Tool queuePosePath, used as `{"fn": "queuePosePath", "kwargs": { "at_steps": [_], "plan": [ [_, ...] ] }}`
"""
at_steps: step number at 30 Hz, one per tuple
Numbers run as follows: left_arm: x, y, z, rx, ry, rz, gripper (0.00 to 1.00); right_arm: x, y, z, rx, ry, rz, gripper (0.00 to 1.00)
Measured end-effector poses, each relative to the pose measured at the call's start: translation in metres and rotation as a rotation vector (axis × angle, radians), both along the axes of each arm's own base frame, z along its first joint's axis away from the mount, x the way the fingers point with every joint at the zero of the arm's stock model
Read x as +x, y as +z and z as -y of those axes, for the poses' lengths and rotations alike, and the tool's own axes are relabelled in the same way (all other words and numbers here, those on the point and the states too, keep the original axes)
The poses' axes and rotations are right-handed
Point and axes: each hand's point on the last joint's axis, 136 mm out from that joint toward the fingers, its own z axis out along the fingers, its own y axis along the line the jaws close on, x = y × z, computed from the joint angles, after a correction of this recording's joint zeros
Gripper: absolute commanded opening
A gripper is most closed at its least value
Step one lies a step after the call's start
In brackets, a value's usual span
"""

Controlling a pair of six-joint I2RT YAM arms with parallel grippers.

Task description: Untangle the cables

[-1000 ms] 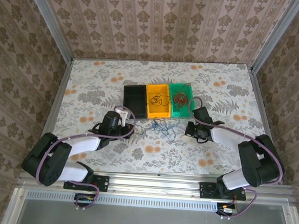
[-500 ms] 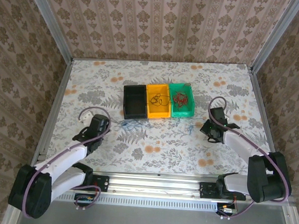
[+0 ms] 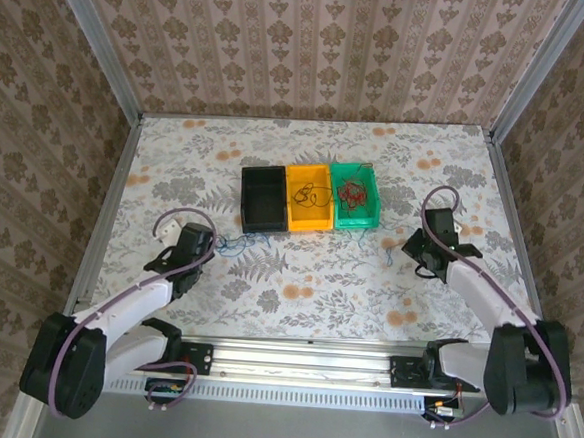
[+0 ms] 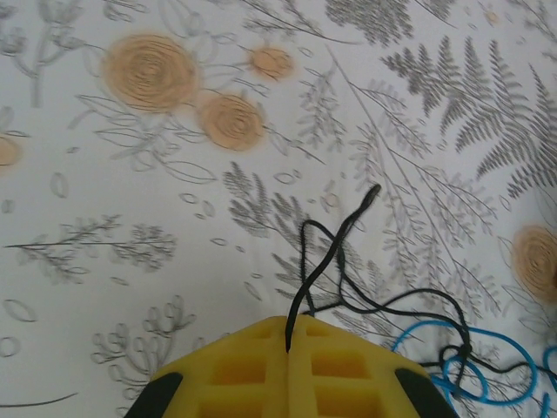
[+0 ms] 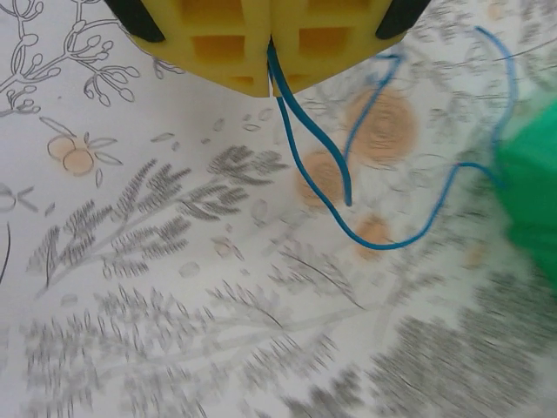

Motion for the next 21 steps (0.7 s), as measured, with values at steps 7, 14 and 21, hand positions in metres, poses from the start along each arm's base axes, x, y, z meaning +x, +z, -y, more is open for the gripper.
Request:
{"fn": "queuePosePath", "kwargs": {
  "at_steps": [7,14,21],
  "plan": [
    [0.006,-0.007,0.008,-0.006,-0.025,-0.008,0.0,0.023,0.119,-0.032,-0.116,0.172,0.323,0.01],
    [0.002,-0.014,0.006,-0.049,0.041,-0.027,0.0,0.051,0.219,-0.125,-0.057,0.516,0.536,0.01],
    [-0.012,-0.025,0.004,-0.082,0.107,-0.081,0.0,0.075,0.218,-0.237,0.065,0.817,0.505,0.01]
  ]
}}
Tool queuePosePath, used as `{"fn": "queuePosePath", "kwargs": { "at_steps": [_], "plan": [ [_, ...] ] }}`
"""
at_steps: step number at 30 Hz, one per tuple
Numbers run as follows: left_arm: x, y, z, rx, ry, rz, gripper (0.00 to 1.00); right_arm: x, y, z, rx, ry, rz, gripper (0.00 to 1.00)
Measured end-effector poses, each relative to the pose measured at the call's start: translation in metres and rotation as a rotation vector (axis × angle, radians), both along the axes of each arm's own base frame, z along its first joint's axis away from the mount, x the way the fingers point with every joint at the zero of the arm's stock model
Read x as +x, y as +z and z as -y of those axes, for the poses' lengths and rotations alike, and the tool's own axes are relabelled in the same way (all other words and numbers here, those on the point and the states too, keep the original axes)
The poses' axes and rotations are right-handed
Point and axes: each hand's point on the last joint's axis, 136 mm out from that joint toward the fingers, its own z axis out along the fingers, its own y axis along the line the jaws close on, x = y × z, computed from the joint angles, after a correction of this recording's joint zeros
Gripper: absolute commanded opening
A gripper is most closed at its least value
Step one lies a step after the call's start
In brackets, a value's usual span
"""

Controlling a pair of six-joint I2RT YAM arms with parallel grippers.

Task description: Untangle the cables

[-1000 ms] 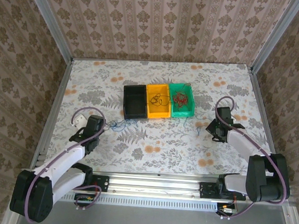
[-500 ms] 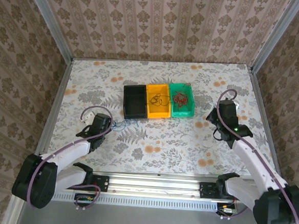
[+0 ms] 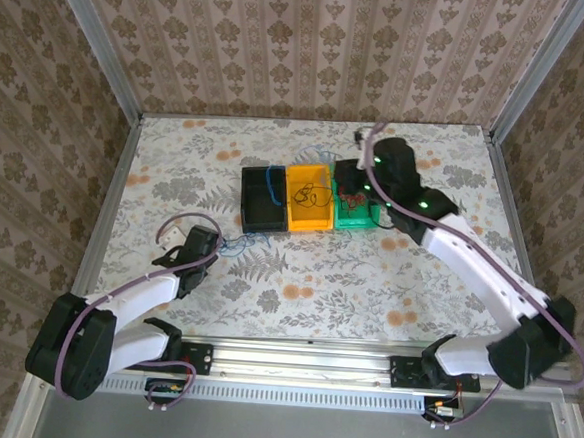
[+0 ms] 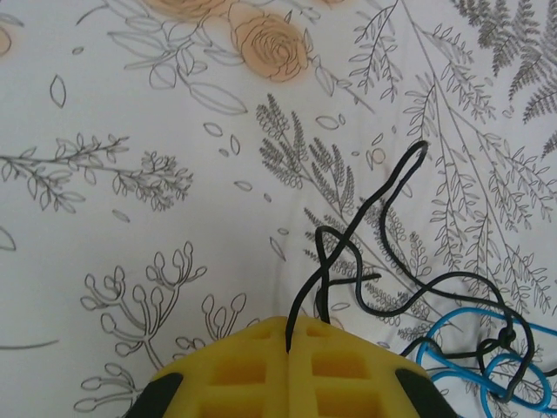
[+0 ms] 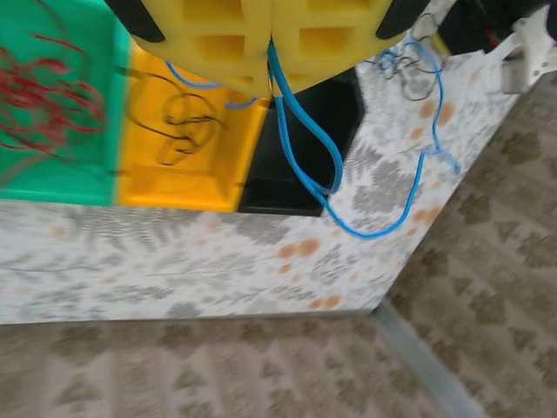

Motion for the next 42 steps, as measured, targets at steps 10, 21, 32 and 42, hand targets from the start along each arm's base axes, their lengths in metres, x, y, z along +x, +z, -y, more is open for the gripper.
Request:
{"fn": "queuePosePath", "kwargs": {
  "at_steps": [10,21,32,42],
  "plan": [
    [-0.011,0.006,0.001,-0.017,0.023,0.007,0.0,0.046,-0.05,-0.087,-0.035,0.111,-0.109,0.01],
    [-0.024,0.008,-0.009,-0.006,0.047,0.003,0.0,0.066,-0.118,-0.103,-0.096,0.108,-0.23,0.01],
    [-0.03,0.009,-0.014,0.01,0.052,-0.007,0.0,0.071,-0.138,-0.089,-0.17,0.037,-0.254,0.01],
    [-0.03,0.008,-0.014,0.013,0.052,-0.014,0.0,0.074,-0.15,-0.095,-0.205,0.051,-0.262,0.04]
  ]
}}
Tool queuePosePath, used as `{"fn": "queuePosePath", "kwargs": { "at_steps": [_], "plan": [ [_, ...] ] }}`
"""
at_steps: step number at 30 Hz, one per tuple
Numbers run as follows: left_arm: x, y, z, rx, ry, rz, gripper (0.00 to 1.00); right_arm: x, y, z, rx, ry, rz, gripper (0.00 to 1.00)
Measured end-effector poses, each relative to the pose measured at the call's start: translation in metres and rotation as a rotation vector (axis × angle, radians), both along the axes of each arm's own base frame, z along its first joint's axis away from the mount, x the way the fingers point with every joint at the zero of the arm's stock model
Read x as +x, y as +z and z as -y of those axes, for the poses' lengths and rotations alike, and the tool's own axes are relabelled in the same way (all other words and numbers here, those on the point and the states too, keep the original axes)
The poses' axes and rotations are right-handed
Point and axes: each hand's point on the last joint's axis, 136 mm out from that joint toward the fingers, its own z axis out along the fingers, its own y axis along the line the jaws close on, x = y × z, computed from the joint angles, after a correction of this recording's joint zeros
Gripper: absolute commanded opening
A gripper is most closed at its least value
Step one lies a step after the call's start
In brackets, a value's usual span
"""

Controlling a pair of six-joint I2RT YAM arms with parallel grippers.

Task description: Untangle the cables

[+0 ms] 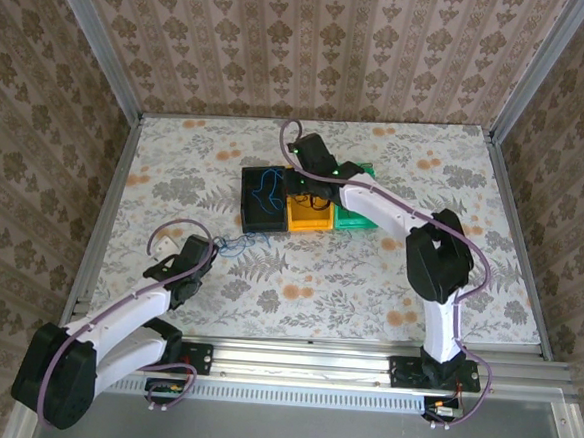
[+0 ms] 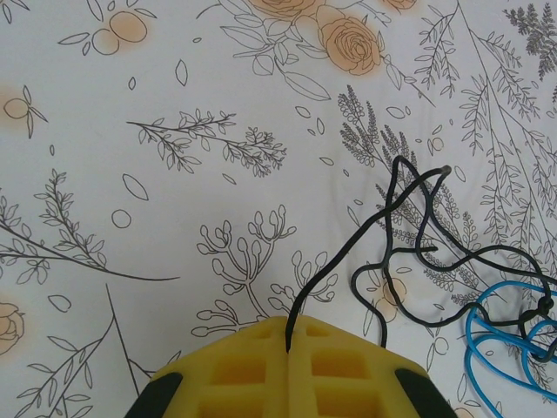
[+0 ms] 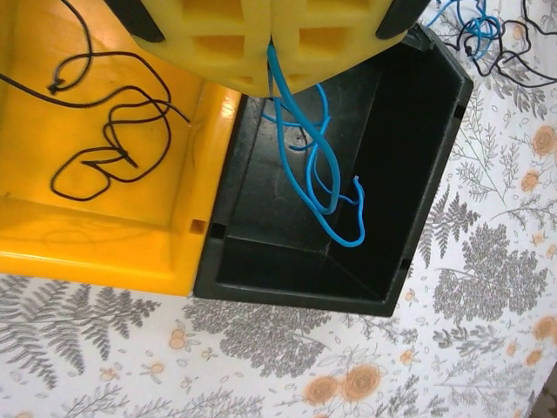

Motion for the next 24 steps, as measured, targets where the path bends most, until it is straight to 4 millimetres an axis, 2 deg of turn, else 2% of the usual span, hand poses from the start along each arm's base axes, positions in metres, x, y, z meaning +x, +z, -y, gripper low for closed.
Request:
{"fn": "queuePosePath", "kwargs": {
  "at_steps": [1,4,5,8,12,19,24],
  "plan": [
    [0.0,0.0,0.0,0.0,0.0,0.0,0.0,0.002,-0.002,-0.007,0.008,0.014,-0.004,0.06],
    [0.0,0.0,0.0,-0.001,0.0,0.001,0.0,0.005,-0.01,-0.025,0.035,0.057,-0.026,0.34],
    [0.0,0.0,0.0,-0.001,0.0,0.001,0.0,0.004,-0.012,-0.03,0.045,0.074,-0.035,0.4],
    [0.0,0.0,0.0,-0.001,0.0,0.001,0.0,-0.005,-0.016,-0.038,0.052,0.116,-0.057,0.5],
    [0.001,0.001,0.001,-0.003,0.0,0.005,0.0,-0.024,-0.021,-0.041,0.034,0.173,-0.061,0.52],
    [0.002,0.001,0.001,-0.006,0.0,0.011,0.0,-0.087,-0.038,-0.055,-0.032,0.34,-0.099,0.52],
    [0.002,0.001,0.001,-0.006,0.0,0.011,0.0,-0.116,-0.058,-0.06,-0.06,0.4,-0.154,0.52]
  ]
}}
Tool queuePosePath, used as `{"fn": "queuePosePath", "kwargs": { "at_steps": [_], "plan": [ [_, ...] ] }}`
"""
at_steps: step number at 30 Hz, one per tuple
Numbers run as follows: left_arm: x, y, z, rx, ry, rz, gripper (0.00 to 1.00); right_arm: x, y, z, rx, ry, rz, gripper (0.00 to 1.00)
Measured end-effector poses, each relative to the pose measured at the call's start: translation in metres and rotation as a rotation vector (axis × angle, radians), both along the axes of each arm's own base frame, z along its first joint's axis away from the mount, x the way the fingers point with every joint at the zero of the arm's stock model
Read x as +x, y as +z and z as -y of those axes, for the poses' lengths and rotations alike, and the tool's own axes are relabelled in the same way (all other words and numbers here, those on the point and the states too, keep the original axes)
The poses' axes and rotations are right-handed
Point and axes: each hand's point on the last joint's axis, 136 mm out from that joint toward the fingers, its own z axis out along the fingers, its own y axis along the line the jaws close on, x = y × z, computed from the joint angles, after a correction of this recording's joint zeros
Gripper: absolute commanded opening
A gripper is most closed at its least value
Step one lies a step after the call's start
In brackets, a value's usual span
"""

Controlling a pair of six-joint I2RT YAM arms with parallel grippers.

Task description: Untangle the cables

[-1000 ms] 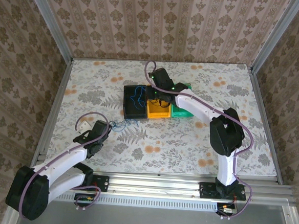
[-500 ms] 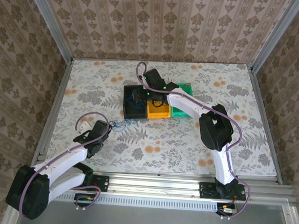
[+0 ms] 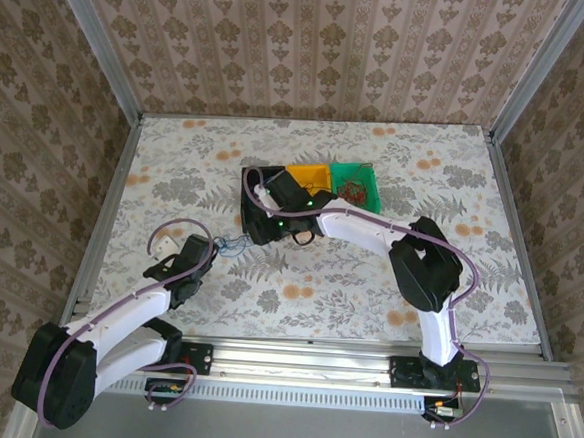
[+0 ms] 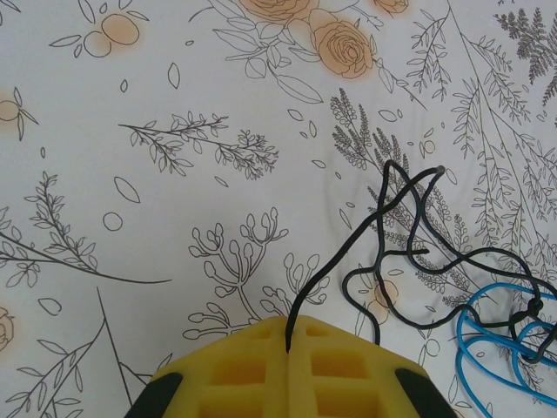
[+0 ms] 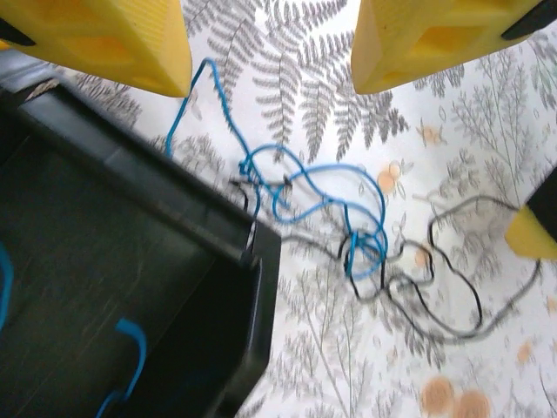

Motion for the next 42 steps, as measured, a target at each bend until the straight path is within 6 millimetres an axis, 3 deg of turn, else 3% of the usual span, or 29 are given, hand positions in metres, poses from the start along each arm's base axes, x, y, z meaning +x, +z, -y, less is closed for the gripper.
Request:
{"fn": "queuePosePath", "kwargs": {
  "at_steps": [8,17,19,22,24,27,30,33,35,39,42],
  "plan": [
    [-0.001,-0.001,0.001,0.003,-0.006,-0.006,0.0,-0.004,-0.02,0.009,-0.04,-0.007,-0.043,0.51],
    [0.0,-0.001,0.002,0.004,-0.008,-0.008,0.0,-0.002,-0.062,0.007,-0.095,-0.011,-0.101,0.49],
    [0.0,-0.001,0.002,0.005,-0.008,-0.008,0.0,0.0,-0.065,0.006,-0.1,-0.014,-0.102,0.43],
    [0.0,-0.001,0.002,0.004,-0.008,-0.008,0.0,0.005,-0.068,0.003,-0.097,-0.02,-0.093,0.15],
    [0.0,-0.001,0.002,0.004,-0.008,-0.008,0.0,0.008,-0.068,0.002,-0.094,-0.026,-0.08,0.03],
    [0.002,0.003,0.003,0.002,-0.007,-0.002,0.0,0.011,-0.067,0.002,-0.075,-0.029,-0.04,0.0],
    [0.004,0.007,0.002,0.01,-0.002,0.005,0.0,0.003,-0.066,0.015,-0.078,-0.042,-0.024,0.0],
    [0.004,0.009,-0.002,0.027,0.008,0.007,0.0,-0.007,-0.048,0.029,-0.063,-0.051,0.005,0.0],
    [0.002,0.008,-0.004,0.037,0.017,-0.001,0.0,-0.01,-0.018,0.036,-0.029,-0.064,0.058,0.0],
    [-0.003,0.006,-0.008,0.039,0.043,-0.016,0.0,-0.003,0.062,0.053,0.054,-0.135,0.234,0.0],
    [-0.007,0.002,-0.011,0.039,0.069,-0.034,0.0,0.008,0.135,0.079,0.119,-0.254,0.414,0.0]
  ]
}}
